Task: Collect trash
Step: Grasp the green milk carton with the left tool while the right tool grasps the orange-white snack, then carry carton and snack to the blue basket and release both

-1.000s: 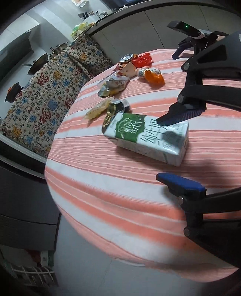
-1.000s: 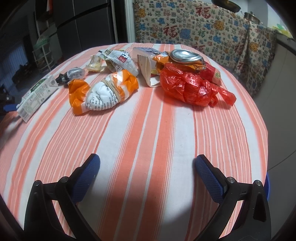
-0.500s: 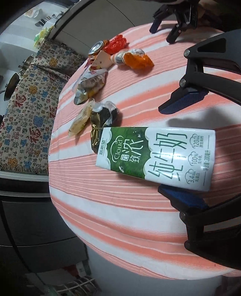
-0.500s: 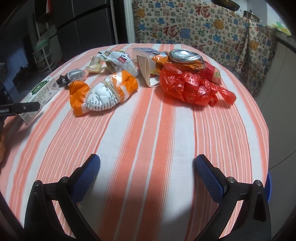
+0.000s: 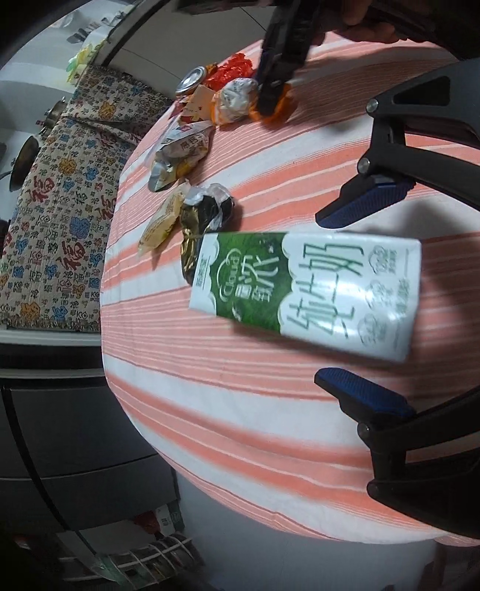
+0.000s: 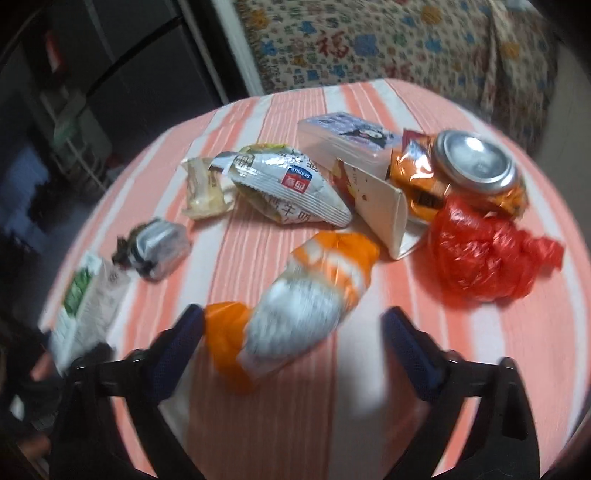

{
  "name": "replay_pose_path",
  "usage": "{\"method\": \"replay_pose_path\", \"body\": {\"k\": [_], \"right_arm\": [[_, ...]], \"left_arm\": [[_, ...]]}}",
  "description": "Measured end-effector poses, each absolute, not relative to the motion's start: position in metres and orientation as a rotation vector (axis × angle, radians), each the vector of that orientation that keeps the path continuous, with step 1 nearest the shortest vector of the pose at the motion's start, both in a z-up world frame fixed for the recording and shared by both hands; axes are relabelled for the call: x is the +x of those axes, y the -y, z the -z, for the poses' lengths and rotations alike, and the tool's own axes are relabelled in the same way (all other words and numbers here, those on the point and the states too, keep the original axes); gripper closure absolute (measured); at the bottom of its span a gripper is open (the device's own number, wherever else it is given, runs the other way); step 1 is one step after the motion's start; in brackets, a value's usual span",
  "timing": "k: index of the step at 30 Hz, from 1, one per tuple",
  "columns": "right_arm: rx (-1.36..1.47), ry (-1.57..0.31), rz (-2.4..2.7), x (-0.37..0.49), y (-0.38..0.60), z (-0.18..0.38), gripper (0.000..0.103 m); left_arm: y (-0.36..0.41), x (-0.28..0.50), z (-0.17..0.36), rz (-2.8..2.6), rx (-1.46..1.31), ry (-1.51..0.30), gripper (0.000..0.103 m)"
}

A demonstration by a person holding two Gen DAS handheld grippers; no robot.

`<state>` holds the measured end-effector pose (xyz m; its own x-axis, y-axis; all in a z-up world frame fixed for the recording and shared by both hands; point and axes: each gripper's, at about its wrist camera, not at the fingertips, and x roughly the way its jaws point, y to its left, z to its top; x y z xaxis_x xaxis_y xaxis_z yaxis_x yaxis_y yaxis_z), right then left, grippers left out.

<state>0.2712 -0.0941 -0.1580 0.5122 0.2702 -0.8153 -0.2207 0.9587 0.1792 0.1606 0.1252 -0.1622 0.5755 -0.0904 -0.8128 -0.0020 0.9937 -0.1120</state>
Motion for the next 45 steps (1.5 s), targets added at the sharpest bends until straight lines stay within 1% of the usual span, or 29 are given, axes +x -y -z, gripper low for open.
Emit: {"method": "replay_pose_path", "body": {"k": [5, 7, 8, 9, 12, 13, 14, 15, 16, 17, 18, 20, 25, 30, 34, 37, 42, 45], "right_arm": [[-0.078, -1.019, -0.345, 0.238, 0.13, 0.149, 0.028], [-0.08, -1.025, -0.375, 0.233, 0.143, 0.142, 0.021], [-0.078, -1.025, -0.38, 0.233, 0.147, 0.138, 0.014], [-0.062, -1.025, -0.381, 0.235, 0.15, 0.134, 0.011], [0.093, -1.04, -0.401, 0.254, 0.157, 0.128, 0.011], [0.146, -1.053, -0.394, 0.263, 0.157, 0.128, 0.011], [0.187, -1.068, -0.375, 0.274, 0.155, 0.131, 0.011], [0.216, -1.089, -0.356, 0.285, 0.153, 0.135, 0.011], [0.238, -1.118, -0.338, 0.295, 0.15, 0.142, 0.011], [0.251, -1.138, -0.325, 0.3, 0.148, 0.147, 0.015], [0.255, -1.153, -0.312, 0.304, 0.147, 0.153, 0.031], [0.241, -1.161, -0.329, 0.302, 0.143, 0.154, 0.057], [0.176, -1.067, -0.394, 0.271, 0.152, 0.127, 0.057], [0.17, -1.002, -0.407, 0.245, 0.199, 0.1, 0.057], [0.19, -0.96, -0.32, 0.228, 0.271, 0.083, 0.057], [0.187, -0.949, -0.203, 0.215, 0.336, 0.08, 0.057], [0.239, -0.965, -0.016, 0.194, 0.445, 0.09, 0.057], [0.274, -0.971, 0.056, 0.186, 0.49, 0.1, 0.057]], "left_arm": [[-0.131, 0.156, 0.155, 0.091, -0.121, -0.946, 0.023], [-0.127, 0.159, 0.155, 0.097, -0.097, -0.951, 0.024], [-0.124, 0.161, 0.156, 0.096, -0.088, -0.952, 0.025], [-0.121, 0.163, 0.156, 0.096, -0.08, -0.953, 0.025], [-0.115, 0.17, 0.158, 0.091, -0.046, -0.962, 0.025], [-0.112, 0.172, 0.159, 0.084, -0.028, -0.967, 0.031], [-0.111, 0.173, 0.159, 0.08, -0.015, -0.976, 0.042], [-0.11, 0.174, 0.16, 0.077, -0.007, -0.986, 0.048], [-0.109, 0.175, 0.16, 0.075, -0.001, -0.995, 0.052], [-0.109, 0.174, 0.16, 0.073, 0.002, -0.993, 0.052], [-0.109, 0.172, 0.159, 0.071, 0.007, -0.989, 0.052], [-0.112, 0.166, 0.155, 0.073, -0.006, -0.983, 0.053], [-0.1, 0.144, 0.136, 0.146, -0.082, -0.936, 0.053], [-0.047, 0.135, 0.107, 0.276, -0.102, -0.89, 0.053], [0.024, 0.136, 0.086, 0.414, -0.098, -0.859, 0.053], [0.09, 0.142, 0.075, 0.538, -0.092, -0.855, 0.053], [0.202, 0.159, 0.073, 0.683, -0.048, -0.877, 0.053], [0.264, 0.166, 0.081, 0.751, -0.026, -0.905, 0.053]]}}
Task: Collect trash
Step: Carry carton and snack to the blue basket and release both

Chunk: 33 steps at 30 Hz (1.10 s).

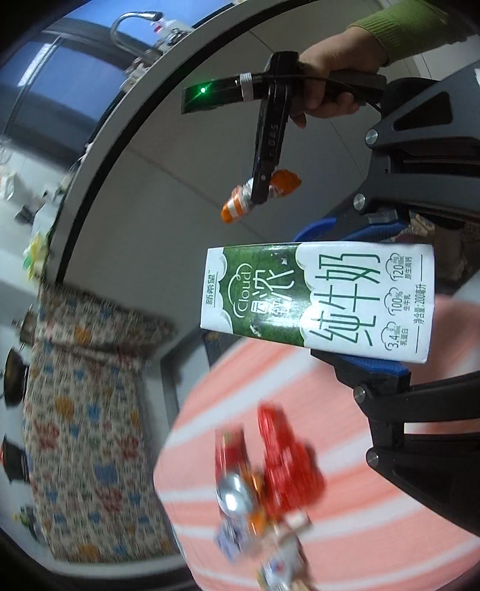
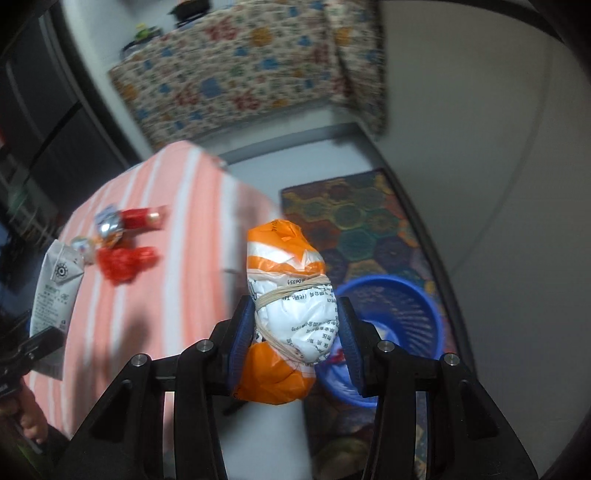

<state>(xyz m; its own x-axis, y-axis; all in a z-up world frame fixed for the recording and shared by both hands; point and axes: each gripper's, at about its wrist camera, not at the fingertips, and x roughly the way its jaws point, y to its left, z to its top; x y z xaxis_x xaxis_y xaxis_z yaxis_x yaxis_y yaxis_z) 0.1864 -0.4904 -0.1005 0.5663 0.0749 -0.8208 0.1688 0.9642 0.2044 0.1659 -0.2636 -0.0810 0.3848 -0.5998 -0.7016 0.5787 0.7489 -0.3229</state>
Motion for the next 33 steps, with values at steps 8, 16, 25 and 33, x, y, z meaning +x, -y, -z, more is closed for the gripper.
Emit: {"method": "replay_pose_path", "body": {"k": [8, 16, 25, 33], "right_arm": [[0.379, -0.989, 0.146, 0.176, 0.568, 0.135, 0.057], [0.455, -0.986, 0.185, 0.179, 0.605, 0.164, 0.057], [0.559, -0.999, 0.202, 0.18, 0.627, 0.185, 0.054], [0.577, -0.937, 0.247, 0.17, 0.637, 0.182, 0.034]], "left_arm": [[0.396, 0.183, 0.126, 0.849, 0.045, -0.98, 0.053], [0.455, 0.216, 0.179, 0.856, 0.06, -1.055, 0.053], [0.481, 0.228, 0.22, 0.855, 0.089, -1.095, 0.051], [0.487, 0.235, 0.231, 0.834, 0.057, -1.11, 0.039]]}}
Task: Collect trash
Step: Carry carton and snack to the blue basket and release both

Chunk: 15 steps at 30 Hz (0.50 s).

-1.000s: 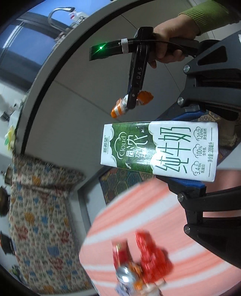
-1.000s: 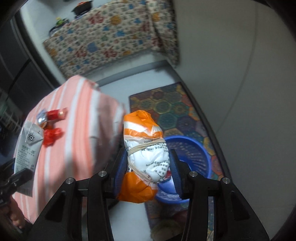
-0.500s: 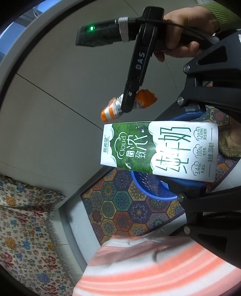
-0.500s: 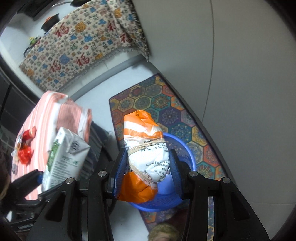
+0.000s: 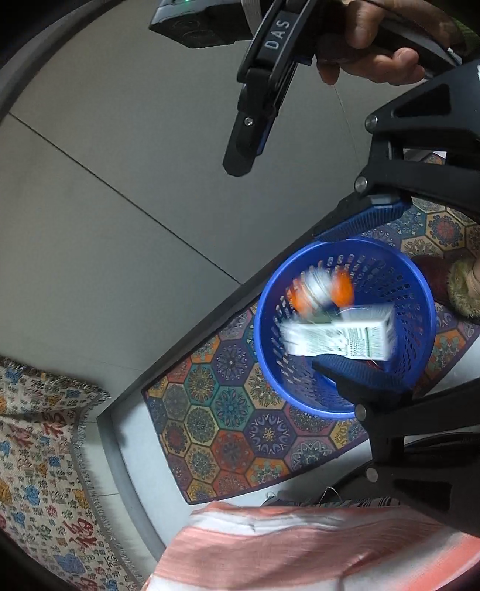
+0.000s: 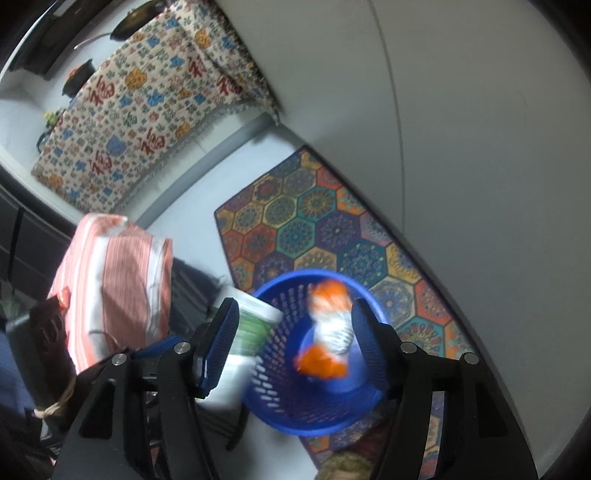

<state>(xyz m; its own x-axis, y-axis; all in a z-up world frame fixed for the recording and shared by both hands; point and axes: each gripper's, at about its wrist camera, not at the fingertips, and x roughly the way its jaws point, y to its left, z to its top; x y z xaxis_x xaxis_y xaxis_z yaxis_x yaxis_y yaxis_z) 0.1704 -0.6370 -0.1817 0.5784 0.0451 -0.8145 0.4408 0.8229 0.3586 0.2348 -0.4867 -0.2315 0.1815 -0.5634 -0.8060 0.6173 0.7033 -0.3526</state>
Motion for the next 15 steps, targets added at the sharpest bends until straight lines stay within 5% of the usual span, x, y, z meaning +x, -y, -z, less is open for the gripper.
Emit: {"method": "replay_pose_path", "body": {"k": [6, 15], "right_arm": [[0.44, -0.878, 0.318, 0.166, 0.625, 0.162, 0.012], [0.207, -0.778, 0.36, 0.165, 0.578, 0.126, 0.005]], "left_arm": [[0.455, 0.209, 0.185, 0.815, 0.071, -0.988, 0.038], [0.346, 0.164, 0.126, 0.686, 0.109, -0.868, 0.038]]}}
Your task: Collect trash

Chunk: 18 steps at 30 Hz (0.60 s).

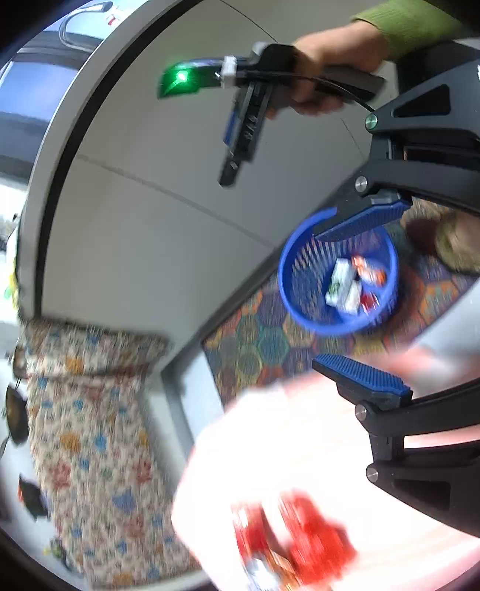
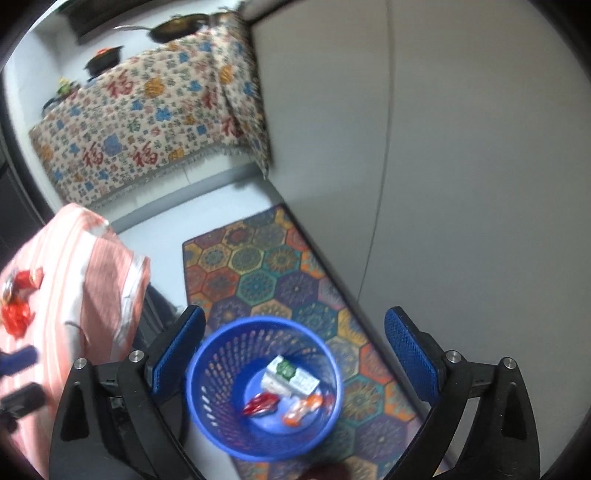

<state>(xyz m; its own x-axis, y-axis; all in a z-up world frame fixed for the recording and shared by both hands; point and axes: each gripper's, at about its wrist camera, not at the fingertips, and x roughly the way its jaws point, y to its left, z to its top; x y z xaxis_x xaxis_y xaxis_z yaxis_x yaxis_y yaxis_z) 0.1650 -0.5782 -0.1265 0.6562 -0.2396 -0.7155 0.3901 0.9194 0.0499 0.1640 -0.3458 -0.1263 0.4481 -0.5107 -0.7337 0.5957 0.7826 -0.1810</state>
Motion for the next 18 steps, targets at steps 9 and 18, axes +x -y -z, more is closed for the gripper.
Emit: {"method": "replay_pose_path", "body": {"k": [9, 18], "right_arm": [[0.068, -0.694, 0.12, 0.183, 0.441, 0.103, 0.004], [-0.087, -0.803, -0.279, 0.194, 0.237, 0.137, 0.004]], "left_arm": [[0.18, 0.158, 0.138, 0.359, 0.055, -0.909, 0.038], [0.058, 0.162, 0.159, 0.095, 0.037, -0.943, 0.038]]}}
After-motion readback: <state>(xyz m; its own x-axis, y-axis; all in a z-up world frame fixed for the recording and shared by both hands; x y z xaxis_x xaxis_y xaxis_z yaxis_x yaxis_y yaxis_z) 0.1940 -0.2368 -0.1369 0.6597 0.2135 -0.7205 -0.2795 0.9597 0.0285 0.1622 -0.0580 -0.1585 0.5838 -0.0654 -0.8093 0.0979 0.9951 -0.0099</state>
